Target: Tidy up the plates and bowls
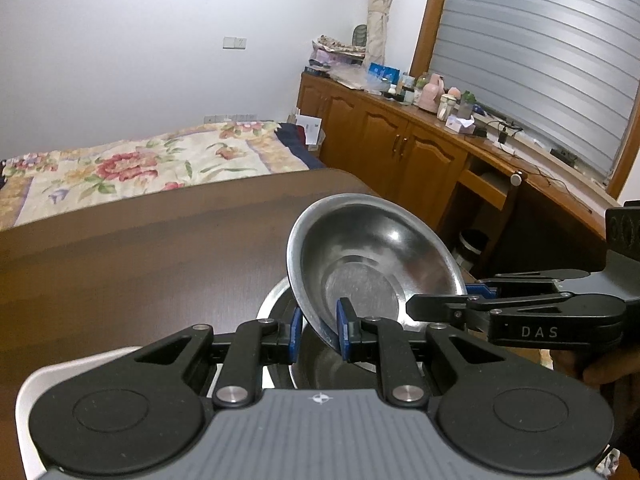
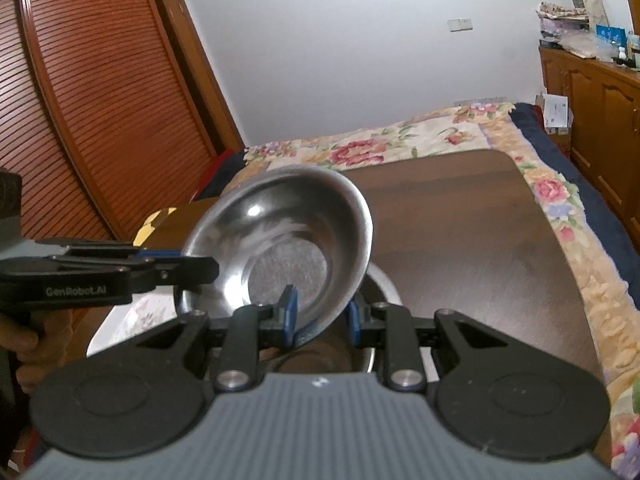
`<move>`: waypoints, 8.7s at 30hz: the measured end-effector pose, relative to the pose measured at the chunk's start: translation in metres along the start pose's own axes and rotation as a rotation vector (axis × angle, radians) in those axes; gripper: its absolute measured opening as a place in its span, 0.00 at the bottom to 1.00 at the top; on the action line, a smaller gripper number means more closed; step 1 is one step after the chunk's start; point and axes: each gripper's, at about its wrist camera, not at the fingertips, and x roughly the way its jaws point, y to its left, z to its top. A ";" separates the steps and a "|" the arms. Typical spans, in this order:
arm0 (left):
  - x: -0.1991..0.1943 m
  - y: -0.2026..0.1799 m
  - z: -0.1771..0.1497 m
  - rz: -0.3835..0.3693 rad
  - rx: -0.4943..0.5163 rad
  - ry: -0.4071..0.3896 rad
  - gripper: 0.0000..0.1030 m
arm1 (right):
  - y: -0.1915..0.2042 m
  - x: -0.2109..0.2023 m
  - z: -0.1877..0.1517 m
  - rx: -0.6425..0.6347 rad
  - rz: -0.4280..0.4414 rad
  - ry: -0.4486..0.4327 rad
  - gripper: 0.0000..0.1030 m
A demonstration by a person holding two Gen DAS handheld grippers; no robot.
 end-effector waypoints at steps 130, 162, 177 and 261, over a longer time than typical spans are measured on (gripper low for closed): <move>-0.037 0.016 -0.047 0.155 -0.067 -0.167 0.32 | 0.025 0.005 -0.029 -0.018 -0.065 -0.183 0.27; -0.100 0.093 -0.093 0.326 -0.173 -0.167 0.32 | 0.112 0.054 -0.028 -0.190 0.125 -0.072 0.27; -0.100 0.094 -0.099 0.368 -0.193 -0.165 0.31 | 0.119 0.061 -0.029 -0.201 0.123 -0.033 0.34; -0.106 -0.007 -0.117 0.555 -0.104 -0.192 1.00 | 0.085 -0.025 -0.067 -0.130 -0.263 -0.208 1.00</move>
